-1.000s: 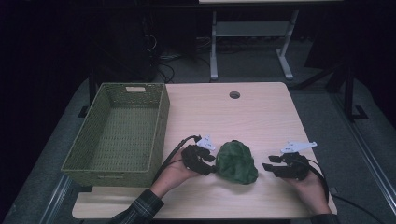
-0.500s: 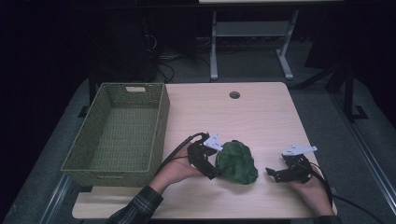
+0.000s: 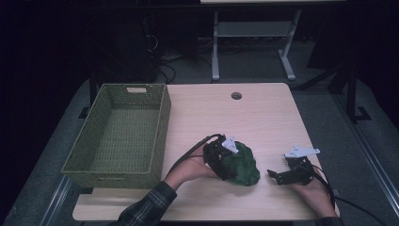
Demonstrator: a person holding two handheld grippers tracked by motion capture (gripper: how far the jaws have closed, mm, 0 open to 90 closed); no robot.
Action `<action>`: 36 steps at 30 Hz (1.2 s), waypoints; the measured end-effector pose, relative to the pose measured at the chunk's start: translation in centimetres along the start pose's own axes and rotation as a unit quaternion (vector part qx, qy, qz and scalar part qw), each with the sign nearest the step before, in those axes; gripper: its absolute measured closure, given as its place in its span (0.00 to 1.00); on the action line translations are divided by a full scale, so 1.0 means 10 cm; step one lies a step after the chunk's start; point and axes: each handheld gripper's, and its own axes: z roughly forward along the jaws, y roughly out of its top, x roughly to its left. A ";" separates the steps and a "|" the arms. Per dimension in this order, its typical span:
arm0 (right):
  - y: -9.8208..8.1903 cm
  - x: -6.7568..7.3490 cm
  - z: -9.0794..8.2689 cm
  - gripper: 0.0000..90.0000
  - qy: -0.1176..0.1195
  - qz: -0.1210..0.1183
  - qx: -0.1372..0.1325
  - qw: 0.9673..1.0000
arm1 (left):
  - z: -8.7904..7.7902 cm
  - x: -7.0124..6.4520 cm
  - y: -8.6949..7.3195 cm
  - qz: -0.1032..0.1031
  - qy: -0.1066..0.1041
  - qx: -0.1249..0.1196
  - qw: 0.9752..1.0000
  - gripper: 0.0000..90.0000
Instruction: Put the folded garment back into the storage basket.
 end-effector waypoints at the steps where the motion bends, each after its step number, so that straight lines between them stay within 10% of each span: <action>1: 0.00 0.00 0.00 0.03 0.000 0.000 0.000 1.000 | 0.03 0.00 0.00 0.000 0.001 0.005 1.000 0.15; 19: 0.01 0.00 0.01 0.03 0.002 -0.002 0.000 1.000 | 0.24 0.01 -0.14 -0.014 0.003 0.038 0.999 0.17; 36: 0.00 0.00 0.00 0.04 0.002 -0.003 0.000 1.000 | 0.16 0.01 -0.14 -0.023 0.004 0.043 0.999 0.62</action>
